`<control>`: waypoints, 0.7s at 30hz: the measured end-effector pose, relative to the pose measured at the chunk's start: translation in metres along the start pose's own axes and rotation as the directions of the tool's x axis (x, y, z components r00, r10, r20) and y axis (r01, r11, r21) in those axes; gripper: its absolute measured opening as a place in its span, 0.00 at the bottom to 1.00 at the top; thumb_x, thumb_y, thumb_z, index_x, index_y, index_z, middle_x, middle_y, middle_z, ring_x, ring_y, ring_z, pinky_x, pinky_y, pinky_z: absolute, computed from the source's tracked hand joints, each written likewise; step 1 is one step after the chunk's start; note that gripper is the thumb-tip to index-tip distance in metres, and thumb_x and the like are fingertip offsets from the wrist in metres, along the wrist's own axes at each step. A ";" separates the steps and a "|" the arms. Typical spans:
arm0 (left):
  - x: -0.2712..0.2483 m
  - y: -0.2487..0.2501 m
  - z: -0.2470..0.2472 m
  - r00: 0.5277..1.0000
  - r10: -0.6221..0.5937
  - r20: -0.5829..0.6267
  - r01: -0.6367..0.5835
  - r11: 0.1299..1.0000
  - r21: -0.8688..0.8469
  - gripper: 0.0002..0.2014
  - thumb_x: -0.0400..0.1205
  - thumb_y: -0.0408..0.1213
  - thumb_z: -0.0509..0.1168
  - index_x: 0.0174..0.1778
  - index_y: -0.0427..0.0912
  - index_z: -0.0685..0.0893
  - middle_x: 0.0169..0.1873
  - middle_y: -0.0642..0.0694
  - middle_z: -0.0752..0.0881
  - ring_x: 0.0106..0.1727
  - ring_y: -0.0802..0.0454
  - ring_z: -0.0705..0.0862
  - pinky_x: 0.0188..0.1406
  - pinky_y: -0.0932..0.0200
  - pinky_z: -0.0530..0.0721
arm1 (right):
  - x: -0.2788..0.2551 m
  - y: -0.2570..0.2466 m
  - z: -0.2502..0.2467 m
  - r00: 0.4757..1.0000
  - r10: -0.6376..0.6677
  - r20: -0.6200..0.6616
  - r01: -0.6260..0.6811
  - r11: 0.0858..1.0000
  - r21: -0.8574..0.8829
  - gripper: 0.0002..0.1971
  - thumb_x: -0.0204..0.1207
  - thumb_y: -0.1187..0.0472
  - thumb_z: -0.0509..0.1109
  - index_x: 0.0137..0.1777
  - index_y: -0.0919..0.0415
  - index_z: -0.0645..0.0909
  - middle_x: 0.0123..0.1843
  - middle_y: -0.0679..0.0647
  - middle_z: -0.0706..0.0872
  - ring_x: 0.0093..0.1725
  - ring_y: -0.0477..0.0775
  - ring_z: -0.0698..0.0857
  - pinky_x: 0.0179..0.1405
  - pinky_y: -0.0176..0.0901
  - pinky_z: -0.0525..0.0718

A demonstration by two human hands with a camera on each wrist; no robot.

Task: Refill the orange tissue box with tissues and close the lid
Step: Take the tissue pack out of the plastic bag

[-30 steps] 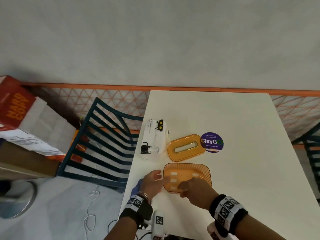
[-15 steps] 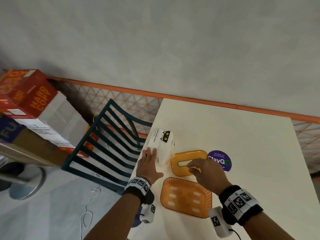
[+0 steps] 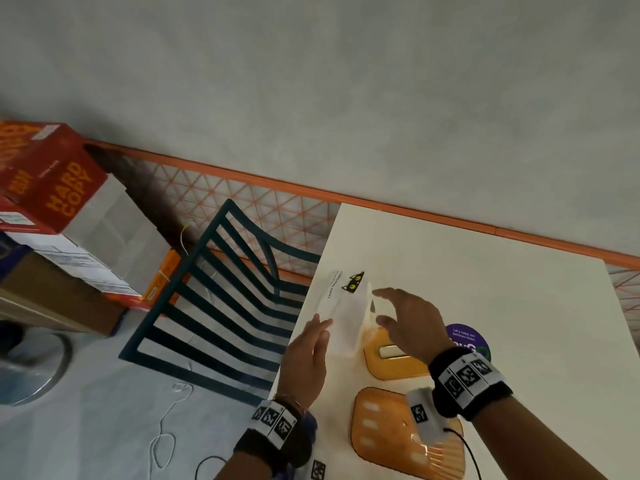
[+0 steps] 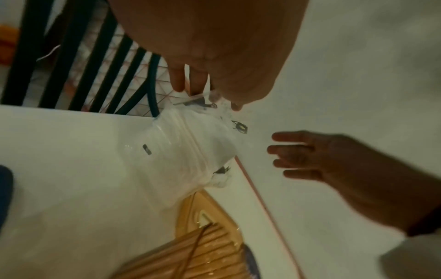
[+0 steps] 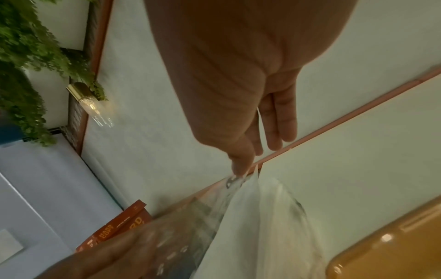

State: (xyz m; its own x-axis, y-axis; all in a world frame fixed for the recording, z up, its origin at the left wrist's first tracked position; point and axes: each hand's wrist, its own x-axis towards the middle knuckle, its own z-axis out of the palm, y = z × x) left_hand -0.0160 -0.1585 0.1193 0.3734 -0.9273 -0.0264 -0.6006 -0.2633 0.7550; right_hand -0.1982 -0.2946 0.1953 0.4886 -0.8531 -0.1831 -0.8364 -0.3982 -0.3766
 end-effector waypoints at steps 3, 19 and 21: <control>0.006 0.001 -0.015 0.983 -0.182 -0.010 0.171 0.942 -0.287 0.15 0.93 0.47 0.55 0.69 0.58 0.84 0.66 0.63 0.86 0.67 0.68 0.83 0.70 0.63 0.80 | 0.040 -0.014 0.004 1.000 0.024 0.010 -0.024 0.999 0.025 0.33 0.80 0.56 0.72 0.83 0.44 0.66 0.73 0.49 0.83 0.68 0.56 0.84 0.62 0.50 0.83; 0.039 -0.043 -0.037 0.748 -0.545 0.380 0.566 0.224 -0.793 0.16 0.90 0.49 0.61 0.68 0.47 0.85 0.57 0.44 0.94 0.62 0.44 0.91 0.72 0.38 0.83 | 0.184 -0.040 0.036 0.926 -0.087 0.368 0.068 0.996 0.066 0.22 0.82 0.55 0.73 0.75 0.54 0.79 0.79 0.53 0.78 0.78 0.57 0.75 0.78 0.47 0.69; 0.040 -0.048 -0.037 0.734 -0.548 0.401 0.559 0.154 -0.814 0.18 0.90 0.50 0.60 0.68 0.44 0.85 0.57 0.42 0.93 0.61 0.43 0.92 0.73 0.38 0.83 | 0.191 -0.042 0.039 0.916 -0.151 0.372 0.119 0.987 0.107 0.12 0.81 0.54 0.74 0.63 0.54 0.88 0.69 0.52 0.87 0.68 0.53 0.82 0.72 0.46 0.74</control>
State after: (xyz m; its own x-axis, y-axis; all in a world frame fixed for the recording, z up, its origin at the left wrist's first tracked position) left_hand 0.0540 -0.1728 0.1069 0.3199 -0.6432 -0.6957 0.6923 -0.3426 0.6351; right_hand -0.0603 -0.4274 0.1405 0.6660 -0.5961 -0.4484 -0.7408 -0.4585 -0.4908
